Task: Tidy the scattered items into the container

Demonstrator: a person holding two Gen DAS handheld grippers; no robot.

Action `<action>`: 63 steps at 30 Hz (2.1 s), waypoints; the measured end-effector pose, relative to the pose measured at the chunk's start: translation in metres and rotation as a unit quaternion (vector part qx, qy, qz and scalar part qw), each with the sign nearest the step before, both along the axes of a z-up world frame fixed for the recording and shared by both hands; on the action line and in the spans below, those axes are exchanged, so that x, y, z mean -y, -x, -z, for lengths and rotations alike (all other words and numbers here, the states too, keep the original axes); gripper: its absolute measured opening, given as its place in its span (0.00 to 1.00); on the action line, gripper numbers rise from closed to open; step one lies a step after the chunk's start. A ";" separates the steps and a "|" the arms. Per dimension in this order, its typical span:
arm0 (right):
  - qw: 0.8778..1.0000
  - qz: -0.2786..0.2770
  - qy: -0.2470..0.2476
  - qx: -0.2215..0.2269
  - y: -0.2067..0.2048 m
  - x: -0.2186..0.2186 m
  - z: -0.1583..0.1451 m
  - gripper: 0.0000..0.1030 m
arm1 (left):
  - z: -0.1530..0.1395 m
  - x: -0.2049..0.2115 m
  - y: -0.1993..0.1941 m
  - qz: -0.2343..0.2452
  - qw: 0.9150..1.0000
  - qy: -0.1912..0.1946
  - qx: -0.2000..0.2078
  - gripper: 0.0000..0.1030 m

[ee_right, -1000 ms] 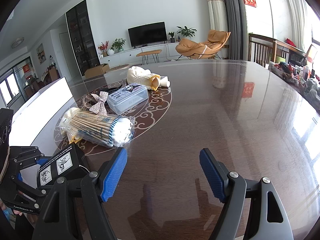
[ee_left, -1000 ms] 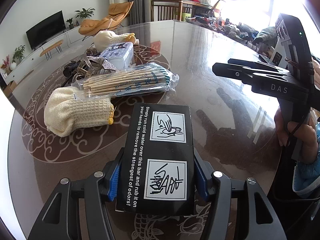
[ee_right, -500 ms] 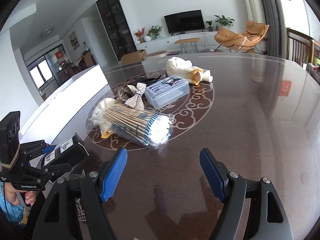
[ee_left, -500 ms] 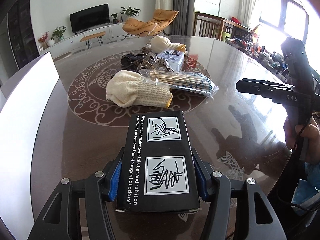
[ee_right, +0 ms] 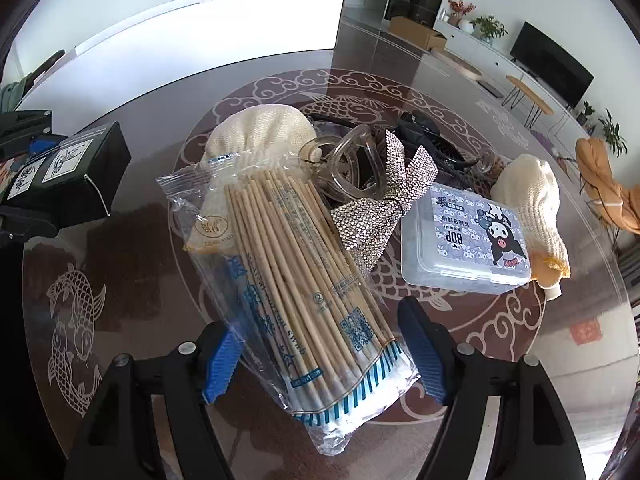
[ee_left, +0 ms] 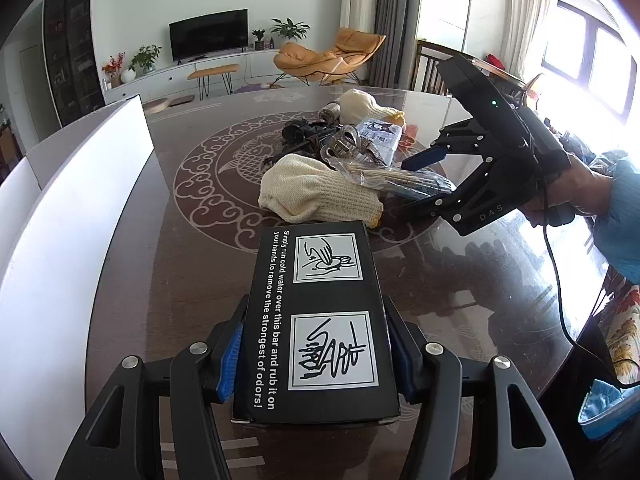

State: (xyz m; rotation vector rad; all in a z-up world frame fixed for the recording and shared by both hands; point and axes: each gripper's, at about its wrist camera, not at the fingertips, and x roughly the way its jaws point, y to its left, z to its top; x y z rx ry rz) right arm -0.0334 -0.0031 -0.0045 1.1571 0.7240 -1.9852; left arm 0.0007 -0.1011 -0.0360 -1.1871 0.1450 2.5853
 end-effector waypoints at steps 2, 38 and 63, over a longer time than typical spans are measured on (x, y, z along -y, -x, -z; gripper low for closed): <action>1.000 0.009 0.005 -0.001 -0.003 0.000 -0.006 0.41 | -0.001 0.000 0.000 -0.002 1.000 0.011 -0.005 0.57; 0.940 0.063 0.326 0.085 -0.033 0.237 -0.166 0.36 | -0.102 0.263 -0.019 -0.243 0.967 -0.035 -0.063 0.57; 0.950 0.123 0.282 -0.047 -0.058 0.208 -0.148 0.61 | -0.106 0.262 -0.024 -0.278 0.958 0.005 -0.066 0.96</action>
